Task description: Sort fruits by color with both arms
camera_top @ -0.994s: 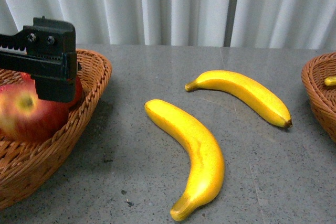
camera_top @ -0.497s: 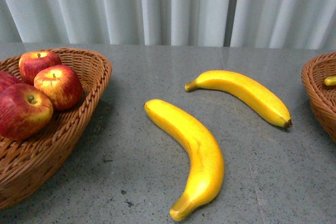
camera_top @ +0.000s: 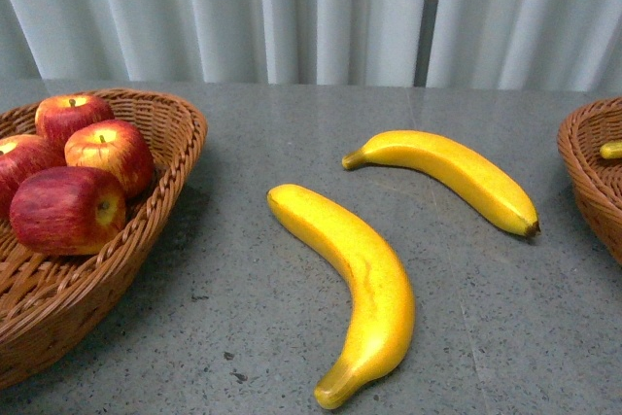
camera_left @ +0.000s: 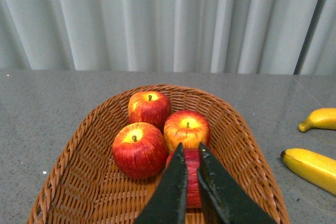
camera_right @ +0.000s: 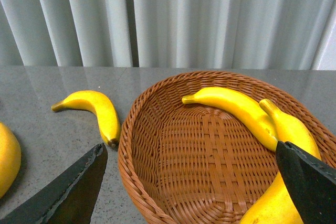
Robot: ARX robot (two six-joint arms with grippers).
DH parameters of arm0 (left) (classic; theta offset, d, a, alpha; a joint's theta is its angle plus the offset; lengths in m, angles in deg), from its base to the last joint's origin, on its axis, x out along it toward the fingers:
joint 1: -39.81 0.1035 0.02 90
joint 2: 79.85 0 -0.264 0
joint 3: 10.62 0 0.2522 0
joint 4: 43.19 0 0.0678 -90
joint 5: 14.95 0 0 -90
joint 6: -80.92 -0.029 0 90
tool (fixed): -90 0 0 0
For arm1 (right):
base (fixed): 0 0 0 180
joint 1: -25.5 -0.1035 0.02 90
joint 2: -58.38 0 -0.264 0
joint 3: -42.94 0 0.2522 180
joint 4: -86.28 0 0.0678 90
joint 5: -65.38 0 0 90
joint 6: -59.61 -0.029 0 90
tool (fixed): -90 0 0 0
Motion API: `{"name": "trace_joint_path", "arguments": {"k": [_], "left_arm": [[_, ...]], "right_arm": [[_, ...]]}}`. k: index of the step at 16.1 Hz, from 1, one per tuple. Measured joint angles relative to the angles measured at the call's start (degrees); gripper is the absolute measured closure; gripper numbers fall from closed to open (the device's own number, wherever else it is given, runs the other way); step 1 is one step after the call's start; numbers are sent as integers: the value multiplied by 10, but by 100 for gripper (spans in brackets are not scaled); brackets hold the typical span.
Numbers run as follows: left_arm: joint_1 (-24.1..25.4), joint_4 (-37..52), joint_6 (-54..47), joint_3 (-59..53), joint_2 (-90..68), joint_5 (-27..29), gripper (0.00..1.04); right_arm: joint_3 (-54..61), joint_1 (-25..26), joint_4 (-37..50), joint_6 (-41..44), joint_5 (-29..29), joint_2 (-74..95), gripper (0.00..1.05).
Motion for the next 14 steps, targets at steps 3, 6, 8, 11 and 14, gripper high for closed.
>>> {"name": "trace_joint_path", "arguments": {"k": [3, 6, 8, 11, 14], "left_arm": [[33, -17, 2, -31, 47, -30, 103], [49, -31, 2, -45, 76, -48, 103], [108, -49, 2, -58, 106, -105, 103], [107, -70, 2, -68, 139, -111, 103], [110, -91, 2, -76, 169, -110, 103]], "right_arm": [[0, 0, 0, 0, 0, 0, 6], [0, 0, 0, 0, 0, 0, 6], [0, 0, 0, 0, 0, 0, 6], [0, 0, 0, 0, 0, 0, 6], [0, 0, 0, 0, 0, 0, 6]]}}
